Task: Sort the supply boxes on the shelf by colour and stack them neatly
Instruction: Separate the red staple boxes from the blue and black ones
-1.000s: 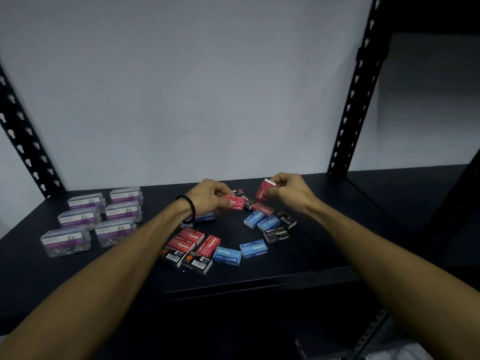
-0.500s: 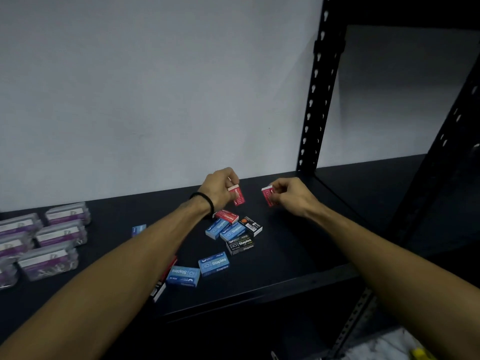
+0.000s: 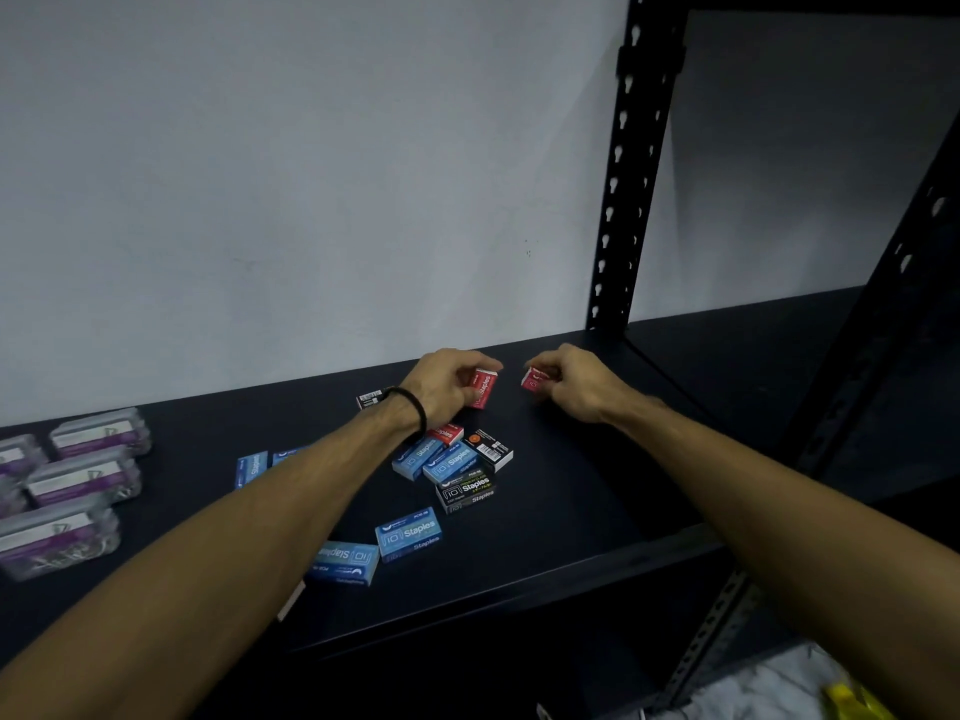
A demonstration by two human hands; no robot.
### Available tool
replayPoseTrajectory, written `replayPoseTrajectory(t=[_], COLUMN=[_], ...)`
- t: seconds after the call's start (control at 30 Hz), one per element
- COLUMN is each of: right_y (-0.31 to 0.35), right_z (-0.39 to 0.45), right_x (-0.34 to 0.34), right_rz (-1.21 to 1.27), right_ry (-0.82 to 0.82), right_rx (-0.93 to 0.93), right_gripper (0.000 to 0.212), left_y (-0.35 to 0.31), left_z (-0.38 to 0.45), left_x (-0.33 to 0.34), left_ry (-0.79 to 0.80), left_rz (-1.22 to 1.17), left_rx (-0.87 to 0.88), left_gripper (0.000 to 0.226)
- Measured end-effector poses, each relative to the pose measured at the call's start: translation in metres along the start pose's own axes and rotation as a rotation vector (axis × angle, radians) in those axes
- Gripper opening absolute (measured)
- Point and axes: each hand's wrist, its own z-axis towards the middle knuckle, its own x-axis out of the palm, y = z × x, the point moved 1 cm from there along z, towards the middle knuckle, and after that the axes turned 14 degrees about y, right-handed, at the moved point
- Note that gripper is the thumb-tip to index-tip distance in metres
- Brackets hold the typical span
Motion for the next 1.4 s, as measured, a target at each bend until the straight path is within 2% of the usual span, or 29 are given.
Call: replayPoseTrajectory(t=[0.17,0.47,0.6,0.83,1.27,1.4], right_y=[-0.007,-0.014,-0.013,-0.017,-0.025,-0.028], right_z=[0.008,0.018,0.019,0.017,0.016,0.020], right_x=[-0.006,-0.020,-0.026,-0.027,-0.027,-0.025], right_rz=[-0.173,-0.088,-0.050,-0.050,-0.047,-0.067], right_ry=[0.047,0.101,0.138,0.087,0.055,0.074], right_rx=[0.032,0.074,0.052,0.043,0.058,0.068], right_gripper=[0.042,0.040,0.034,0.034,0.033,0.042], left_y=[-0.008,-0.006,-0.001,-0.001,-0.006,-0.007], left_z=[0.011,0.021,0.023,0.028,0.032,0.030], left_x=[0.001,0.009,0.012,0.018,0.021,0.020], left_ry=[0.029,-0.009,-0.054,-0.101,-0.073,-0.069], left_rz=[0.084,0.099,0.098,0.106,0.078,0.085], left_rx=[-0.009,-0.027,-0.033,-0.039,-0.018,-0.028], left_gripper=[0.051,0.024,0.027,0.024,0.026,0.031])
